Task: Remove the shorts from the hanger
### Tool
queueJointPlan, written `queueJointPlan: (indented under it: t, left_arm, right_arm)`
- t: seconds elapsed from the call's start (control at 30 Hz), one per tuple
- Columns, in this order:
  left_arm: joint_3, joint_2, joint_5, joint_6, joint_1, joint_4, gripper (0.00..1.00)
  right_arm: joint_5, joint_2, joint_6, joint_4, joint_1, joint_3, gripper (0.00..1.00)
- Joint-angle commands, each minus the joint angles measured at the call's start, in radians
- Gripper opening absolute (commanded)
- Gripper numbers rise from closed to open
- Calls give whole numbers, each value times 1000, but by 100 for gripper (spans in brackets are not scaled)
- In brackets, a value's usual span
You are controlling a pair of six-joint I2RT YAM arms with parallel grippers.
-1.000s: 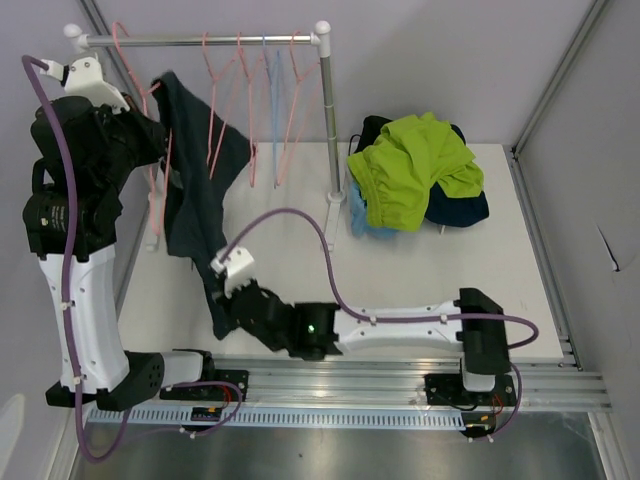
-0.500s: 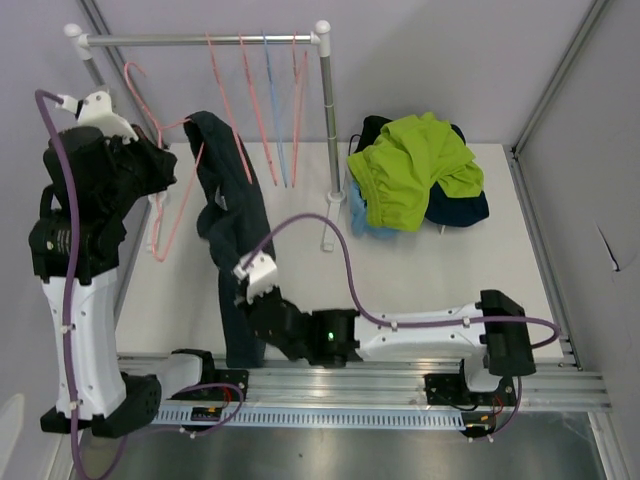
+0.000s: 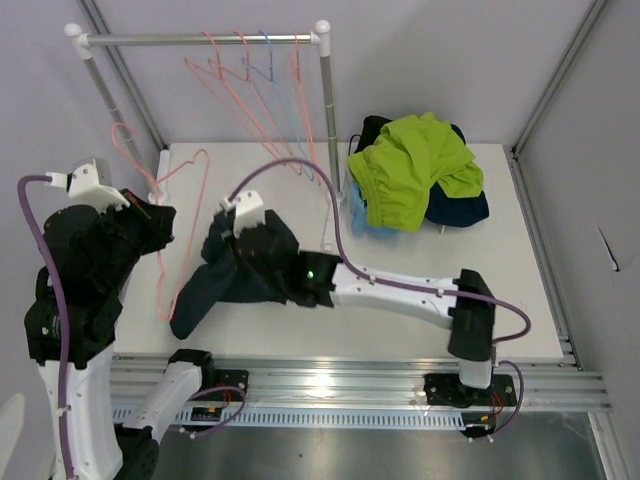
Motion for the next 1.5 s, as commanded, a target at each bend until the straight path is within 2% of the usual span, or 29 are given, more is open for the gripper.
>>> queueJointPlan:
  t: [0.0, 0.1, 0.23, 0.37, 0.4, 0.47, 0.5, 0.63, 0.7, 0.73, 0.77, 0.8, 0.83, 0.87, 0.9, 0.97, 1.0, 1.03, 1.1, 1.2, 1.27, 1.3, 1.33, 1.37, 1.43, 1.47]
  left_arm:
    - [73, 59, -105, 27, -7, 44, 0]
    - [94, 74, -173, 44, -7, 93, 0]
    - [43, 82, -170, 33, -7, 146, 0]
    - [-76, 49, -124, 21, -7, 209, 0]
    - [-106, 42, -119, 25, -7, 225, 0]
    - [-143, 26, -125, 43, -7, 233, 0]
    - [-178, 22, -124, 53, -7, 244, 0]
    - [-247, 1, -101, 70, -7, 278, 0]
    - [-276, -1, -81, 70, -7, 302, 0]
    - [-294, 1, -64, 67, -7, 310, 0]
    - [-304, 4, -56, 67, -7, 324, 0]
    - [-313, 9, -52, 65, -7, 327, 0]
    - [-328, 10, -44, 62, -7, 331, 0]
    - [-339, 9, -24, 62, -7, 342, 0]
    - [-345, 9, -21, 62, -7, 345, 0]
    - [-359, 2, -13, 70, -7, 347, 0]
    - [-360, 1, -15, 73, -7, 345, 0]
    - [-360, -5, -16, 80, -7, 341, 0]
    - [-365, -8, -21, 88, -7, 336, 0]
    - [-371, -8, -26, 99, -7, 331, 0]
    - [-370, -10, -30, 99, -7, 333, 0]
    - [-368, -11, -36, 97, -7, 335, 0]
    - [-371, -11, -39, 94, -7, 342, 0]
    - [-370, -8, -42, 91, -7, 342, 0]
    - [-359, 4, -53, 88, -7, 353, 0]
    - [-345, 12, -59, 85, -7, 353, 0]
  right_arm:
    - [65, -219, 16, 108, 106, -271, 0]
    - [172, -370, 3, 74, 146, -384, 0]
    - [286, -521, -58, -22, 90, -365, 0]
    - [295, -635, -174, 8, -74, -335, 0]
    - [283, -653, -187, 16, -158, -322, 0]
    - [214, -652, -211, 34, -249, -259, 0]
    - [192, -631, -211, 34, -339, -227, 0]
    - [85, -501, -231, 69, -513, -18, 0]
    - [34, -409, -278, 77, -560, 167, 0]
    - [27, -290, -291, 47, -600, 254, 0]
    - [13, -223, -299, 21, -617, 463, 0]
    - [1, -154, -319, -1, -633, 576, 0]
    - [-12, -20, -334, -19, -657, 682, 0]
    - [-15, 36, -358, -3, -663, 774, 0]
    - [-9, 78, -413, 92, -670, 877, 0]
    - [2, 103, -449, 245, -700, 840, 0]
    - [-1, 89, -455, 389, -717, 732, 0]
    - [-3, 75, -439, 434, -735, 681, 0]
    - [-1, 73, -374, 450, -804, 631, 0]
    - [57, 125, -265, 386, -887, 613, 0]
    - [106, 113, -241, 375, -915, 497, 0]
    - [146, 94, -215, 393, -917, 426, 0]
    - [154, 66, -207, 409, -917, 257, 0]
    - [165, 29, -179, 428, -915, 158, 0]
    - [175, -102, -121, 501, -910, -54, 0]
    - [175, -145, -24, 510, -910, -254, 0]
